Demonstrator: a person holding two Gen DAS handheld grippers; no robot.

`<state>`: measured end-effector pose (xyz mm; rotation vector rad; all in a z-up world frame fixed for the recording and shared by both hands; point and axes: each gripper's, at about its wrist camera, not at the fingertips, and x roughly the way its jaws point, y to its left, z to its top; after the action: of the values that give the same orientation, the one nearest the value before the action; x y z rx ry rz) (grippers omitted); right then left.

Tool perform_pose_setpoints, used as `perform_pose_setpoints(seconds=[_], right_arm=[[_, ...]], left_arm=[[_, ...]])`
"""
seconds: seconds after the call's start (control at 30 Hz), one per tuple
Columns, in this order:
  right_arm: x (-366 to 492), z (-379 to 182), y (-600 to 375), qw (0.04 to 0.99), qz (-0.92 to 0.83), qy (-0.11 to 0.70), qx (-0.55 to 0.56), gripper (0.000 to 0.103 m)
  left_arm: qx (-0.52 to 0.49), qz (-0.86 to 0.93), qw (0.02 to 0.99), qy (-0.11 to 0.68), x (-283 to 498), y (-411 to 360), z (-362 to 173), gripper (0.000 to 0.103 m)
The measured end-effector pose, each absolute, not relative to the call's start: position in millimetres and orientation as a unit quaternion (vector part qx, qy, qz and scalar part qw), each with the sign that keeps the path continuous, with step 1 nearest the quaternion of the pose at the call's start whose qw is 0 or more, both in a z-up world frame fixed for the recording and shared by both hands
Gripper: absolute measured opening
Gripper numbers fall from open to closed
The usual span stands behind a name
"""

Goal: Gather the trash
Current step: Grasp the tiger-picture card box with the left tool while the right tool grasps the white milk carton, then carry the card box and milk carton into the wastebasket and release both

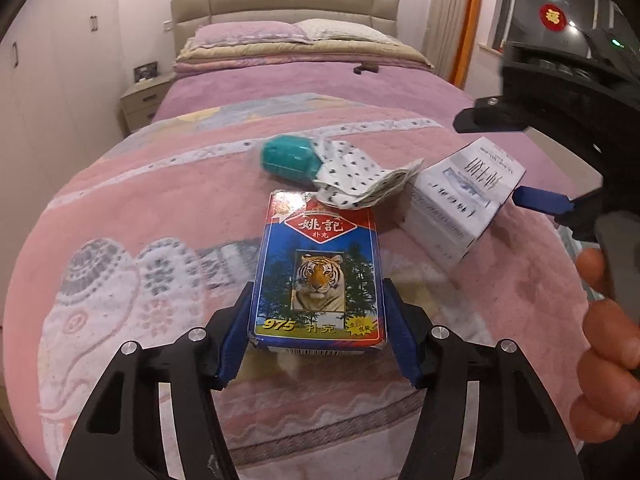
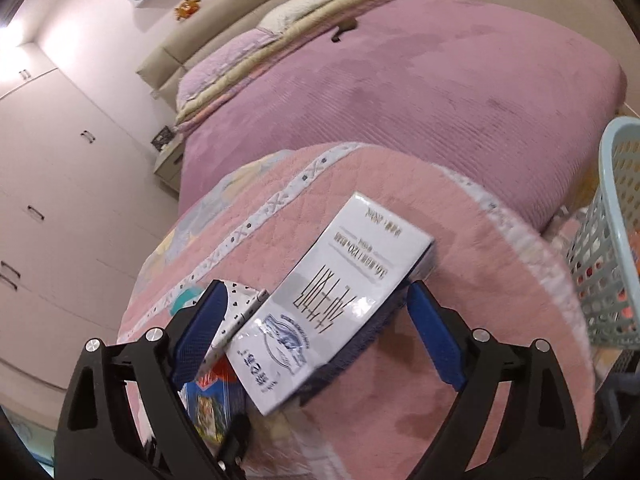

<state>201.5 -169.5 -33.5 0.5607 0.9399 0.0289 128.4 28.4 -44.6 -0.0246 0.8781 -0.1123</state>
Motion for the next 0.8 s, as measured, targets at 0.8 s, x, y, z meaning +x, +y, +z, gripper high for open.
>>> perform_pose_setpoints(seconds=[0.8], right_arm=[[123.2, -38.2, -129.5, 0.864, 0.189, 0.466, 0.026, 0.051]], left_arm=[[-0.088, -0.028, 0.912, 0.399, 76.4, 80.8, -40.2, 0.058]])
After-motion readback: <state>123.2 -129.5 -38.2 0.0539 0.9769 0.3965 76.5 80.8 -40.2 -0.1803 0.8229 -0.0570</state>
